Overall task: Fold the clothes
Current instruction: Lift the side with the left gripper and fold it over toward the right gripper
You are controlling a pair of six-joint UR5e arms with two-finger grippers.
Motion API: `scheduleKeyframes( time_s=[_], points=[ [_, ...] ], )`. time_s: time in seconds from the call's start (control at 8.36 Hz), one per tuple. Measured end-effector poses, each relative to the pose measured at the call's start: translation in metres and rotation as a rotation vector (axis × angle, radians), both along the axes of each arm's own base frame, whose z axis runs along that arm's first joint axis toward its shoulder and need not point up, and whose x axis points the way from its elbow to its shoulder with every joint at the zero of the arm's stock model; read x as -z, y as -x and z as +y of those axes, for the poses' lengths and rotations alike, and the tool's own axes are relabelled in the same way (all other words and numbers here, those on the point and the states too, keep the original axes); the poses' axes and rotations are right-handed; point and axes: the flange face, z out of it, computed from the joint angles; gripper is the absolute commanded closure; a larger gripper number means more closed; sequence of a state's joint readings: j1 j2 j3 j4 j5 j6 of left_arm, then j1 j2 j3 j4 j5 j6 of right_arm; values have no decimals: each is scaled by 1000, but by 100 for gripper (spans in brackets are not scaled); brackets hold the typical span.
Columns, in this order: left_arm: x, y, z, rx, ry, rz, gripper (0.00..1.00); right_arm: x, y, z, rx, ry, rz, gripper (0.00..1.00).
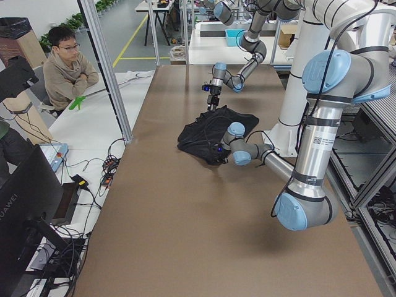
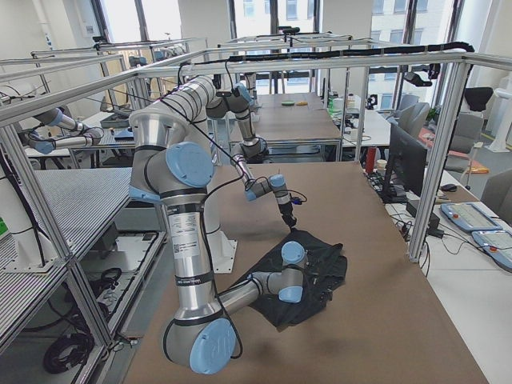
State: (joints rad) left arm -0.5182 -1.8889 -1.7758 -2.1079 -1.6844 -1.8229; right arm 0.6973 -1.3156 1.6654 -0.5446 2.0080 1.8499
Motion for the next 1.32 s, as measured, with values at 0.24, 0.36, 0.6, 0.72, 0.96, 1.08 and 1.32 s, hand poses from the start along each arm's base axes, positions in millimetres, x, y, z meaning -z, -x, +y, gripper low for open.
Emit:
scheduleKeyframes(
  time_s=[0.24,0.36,0.6,0.72,0.96,1.08,1.32],
  points=[
    [7,18,-18,-18,-75,-21,100,-2,-1,0,-2,2,2,5],
    [3,26,-38,-13,-106,-49,100,-2,-1,0,-2,4,2,5],
    [1,34,-106,12,-130,-97,100,-2,-1,0,-3,3,3,5],
    [13,32,-152,17,-128,-107,100,-2,-1,-1,-4,1,3,5],
    [62,4,-245,29,-120,-133,100,-1,-1,-1,-4,-3,3,5],
    [94,-13,-279,38,-123,-141,100,-1,-1,-2,-4,-3,3,5],
    [134,-38,-321,60,-154,-131,100,-2,-1,-2,-6,-3,6,5]
  ],
)
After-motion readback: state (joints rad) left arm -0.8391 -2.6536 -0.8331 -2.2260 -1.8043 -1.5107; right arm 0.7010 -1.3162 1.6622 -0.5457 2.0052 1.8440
